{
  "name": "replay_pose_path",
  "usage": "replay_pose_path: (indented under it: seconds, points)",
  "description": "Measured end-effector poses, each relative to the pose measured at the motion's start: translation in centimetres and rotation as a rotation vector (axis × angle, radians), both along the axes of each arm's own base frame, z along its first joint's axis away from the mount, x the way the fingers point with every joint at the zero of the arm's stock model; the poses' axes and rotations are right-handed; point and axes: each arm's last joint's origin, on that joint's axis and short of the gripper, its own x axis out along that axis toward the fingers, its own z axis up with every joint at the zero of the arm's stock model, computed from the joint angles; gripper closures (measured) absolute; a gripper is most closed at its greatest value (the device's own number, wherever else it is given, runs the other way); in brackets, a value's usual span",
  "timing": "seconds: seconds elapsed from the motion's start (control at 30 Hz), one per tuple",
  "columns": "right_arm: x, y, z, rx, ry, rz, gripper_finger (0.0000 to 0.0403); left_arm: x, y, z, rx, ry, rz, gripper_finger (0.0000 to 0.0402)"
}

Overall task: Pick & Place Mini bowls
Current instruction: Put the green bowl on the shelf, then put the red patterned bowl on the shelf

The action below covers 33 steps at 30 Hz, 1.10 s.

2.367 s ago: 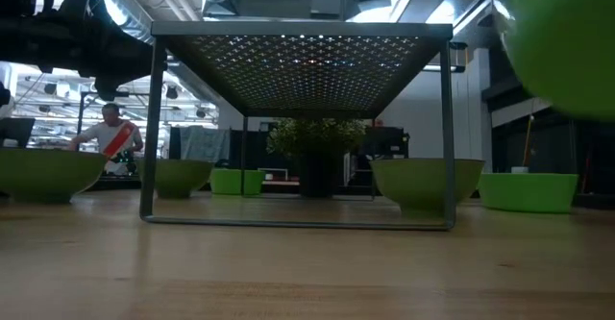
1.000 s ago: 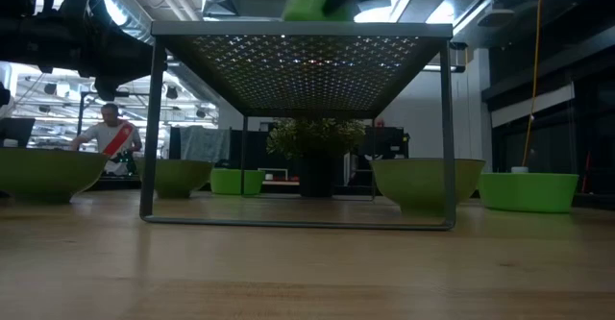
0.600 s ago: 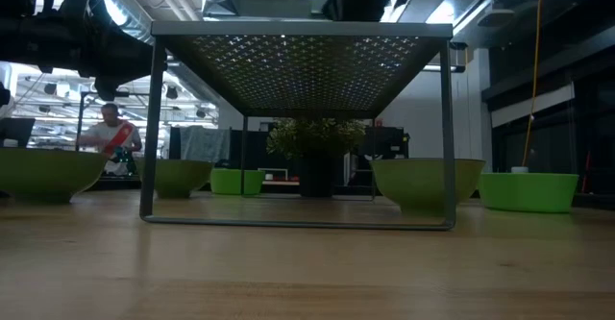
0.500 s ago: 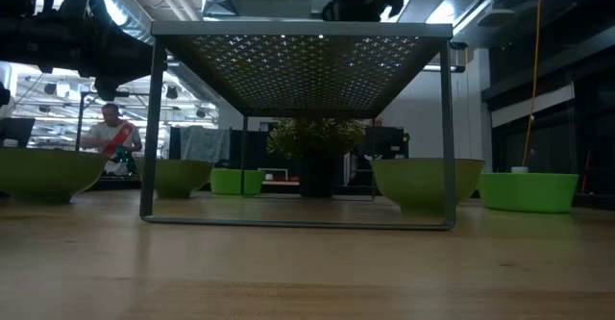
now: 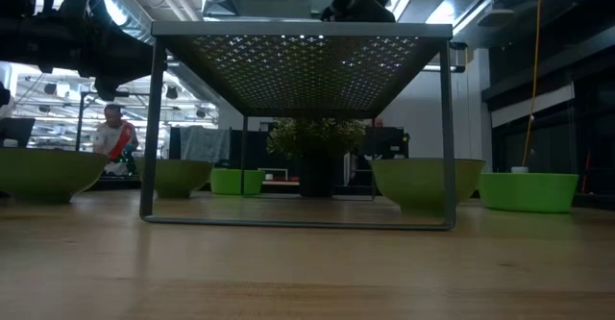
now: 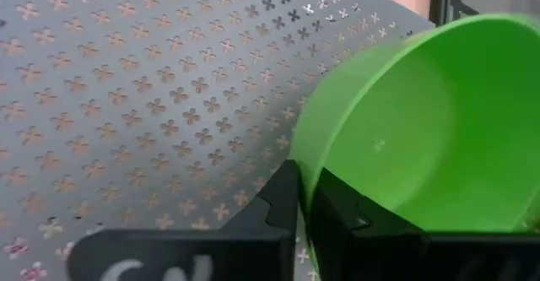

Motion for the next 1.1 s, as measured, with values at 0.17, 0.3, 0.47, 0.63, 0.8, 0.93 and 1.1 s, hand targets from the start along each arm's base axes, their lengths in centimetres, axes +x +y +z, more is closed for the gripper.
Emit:
replay_pose_path:
  seconds: [0.17,0.3,0.47,0.63,0.8,0.93,1.1]
  points:
    - [0.0,0.0,0.0,0.001,0.002,0.000,0.0333,0.0,0.0,0.0,0.000,0.000,0.000,0.0295]
    - [0.0,0.0,0.1,0.001,0.005,-0.001,0.0291,0.0,0.0,0.0,0.000,0.000,0.000,0.0295]
    - [-0.1,0.0,2.0,0.003,-0.025,-0.002,0.0255,0.0,0.0,0.0,0.000,0.000,0.000,0.0295]
    - [-0.3,0.2,4.6,0.077,-0.078,0.004,0.0244,0.0,0.0,0.0,0.000,0.000,0.000,0.0295]
    - [-0.8,0.5,6.7,0.174,-0.116,-0.007,0.0243,0.0,0.0,0.0,0.000,0.000,0.000,0.0295]
    - [-1.4,0.7,8.2,0.257,-0.135,-0.011,0.0243,0.0,0.0,0.0,0.000,0.001,0.000,0.0295]
    - [-2.0,1.3,9.7,0.313,-0.142,0.010,0.0243,0.0,0.0,0.0,0.000,0.000,0.000,0.0295]
